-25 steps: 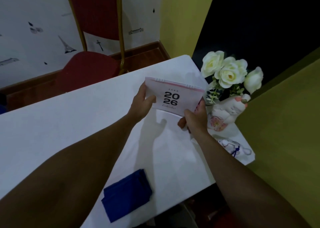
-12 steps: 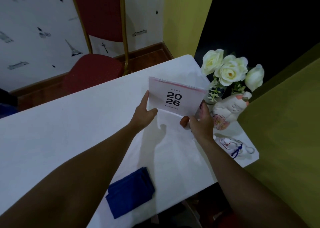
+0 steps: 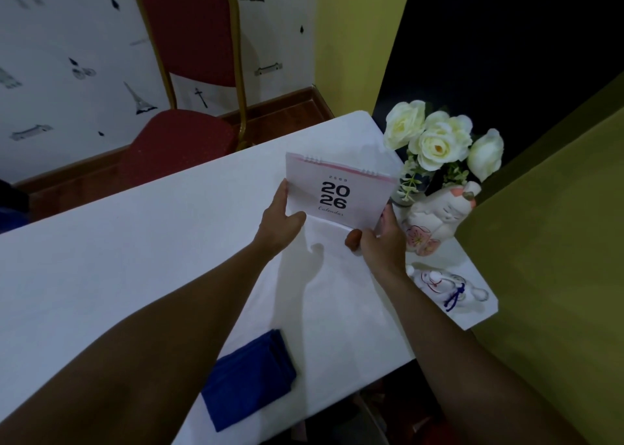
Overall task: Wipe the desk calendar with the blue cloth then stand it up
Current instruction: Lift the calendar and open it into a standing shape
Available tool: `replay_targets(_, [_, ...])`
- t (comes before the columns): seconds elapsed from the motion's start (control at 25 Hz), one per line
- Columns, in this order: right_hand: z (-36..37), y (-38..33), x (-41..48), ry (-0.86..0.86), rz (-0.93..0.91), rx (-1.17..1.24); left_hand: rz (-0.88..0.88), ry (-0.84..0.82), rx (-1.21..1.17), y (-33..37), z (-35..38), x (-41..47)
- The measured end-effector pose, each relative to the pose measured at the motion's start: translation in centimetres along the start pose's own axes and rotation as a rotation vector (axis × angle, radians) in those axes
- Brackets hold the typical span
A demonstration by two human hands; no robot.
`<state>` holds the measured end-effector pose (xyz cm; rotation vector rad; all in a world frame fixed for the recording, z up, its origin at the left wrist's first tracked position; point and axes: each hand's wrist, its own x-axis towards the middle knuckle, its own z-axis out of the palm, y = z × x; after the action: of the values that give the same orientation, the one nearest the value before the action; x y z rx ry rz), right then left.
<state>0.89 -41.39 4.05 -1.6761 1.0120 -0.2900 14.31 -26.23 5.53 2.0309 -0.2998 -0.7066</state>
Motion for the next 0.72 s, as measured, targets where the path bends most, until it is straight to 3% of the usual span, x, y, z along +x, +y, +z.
replay_targets(0.72, [-1.1, 0.1, 0.0, 0.019, 0.052, 0.012, -0.03, -0.068, 0.039, 1.1, 1.2, 1.8])
